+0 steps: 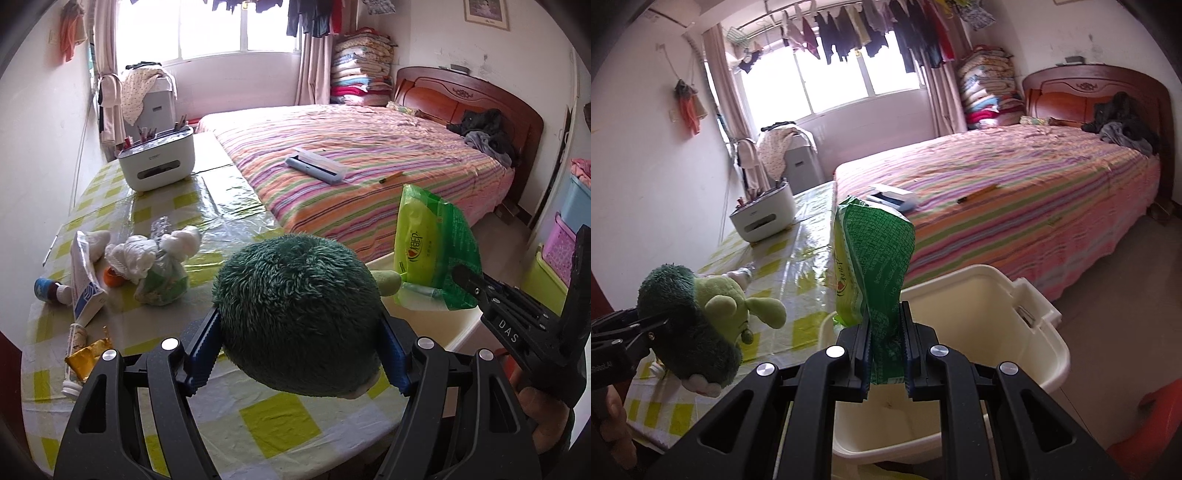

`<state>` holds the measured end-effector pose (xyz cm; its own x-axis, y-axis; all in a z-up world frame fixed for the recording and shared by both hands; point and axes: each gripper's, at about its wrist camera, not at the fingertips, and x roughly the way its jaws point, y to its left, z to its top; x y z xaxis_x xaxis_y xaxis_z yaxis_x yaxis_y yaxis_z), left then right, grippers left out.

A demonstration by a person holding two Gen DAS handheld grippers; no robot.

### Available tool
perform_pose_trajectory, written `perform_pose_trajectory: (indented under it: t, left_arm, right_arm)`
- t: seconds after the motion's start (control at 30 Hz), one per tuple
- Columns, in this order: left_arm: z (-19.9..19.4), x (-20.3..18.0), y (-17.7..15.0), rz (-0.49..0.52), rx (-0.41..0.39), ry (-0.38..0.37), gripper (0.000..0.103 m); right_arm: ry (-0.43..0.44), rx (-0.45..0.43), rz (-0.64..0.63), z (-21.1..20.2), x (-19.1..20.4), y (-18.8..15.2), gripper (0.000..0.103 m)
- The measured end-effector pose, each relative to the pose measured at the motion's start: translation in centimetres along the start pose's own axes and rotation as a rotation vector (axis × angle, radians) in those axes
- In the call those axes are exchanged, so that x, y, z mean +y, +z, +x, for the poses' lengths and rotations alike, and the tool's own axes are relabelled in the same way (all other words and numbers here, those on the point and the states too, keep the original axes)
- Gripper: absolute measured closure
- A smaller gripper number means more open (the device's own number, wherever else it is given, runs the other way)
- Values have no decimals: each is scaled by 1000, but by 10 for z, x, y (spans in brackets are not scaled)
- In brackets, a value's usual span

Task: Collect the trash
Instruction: 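Open the right tool over the white bin while the left tool carries the plush toy, then open the left tool over the white bin to drop the plush toy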

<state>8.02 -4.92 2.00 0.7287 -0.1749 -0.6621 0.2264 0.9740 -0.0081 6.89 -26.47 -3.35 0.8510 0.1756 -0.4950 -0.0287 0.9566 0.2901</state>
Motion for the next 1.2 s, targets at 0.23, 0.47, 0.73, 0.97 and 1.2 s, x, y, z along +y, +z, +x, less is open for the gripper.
perform_pose_trajectory:
  t: [0.23,0.47,0.73,0.97,1.2]
  left_arm:
    - [11,-20,5,36,13,-34,31]
    - [23,-37,9,59,33,-69,31]
    - [39,-51,13,72,63,-101,31]
    - [53,-64,13,85,90,-134,30]
    - [63,-75,15,97,113,-157,27]
  right_arm:
    - [-61,-9,75,-6,-23,-5,87]
    - [-65,-34,117,-10,-32,-5,56]
    - [-72,-152,173,-30,-42,0,43]
    - [-101,-203,212,-40,-52,3,43]
    - [-110,-218,228,-43,-55,4,43]
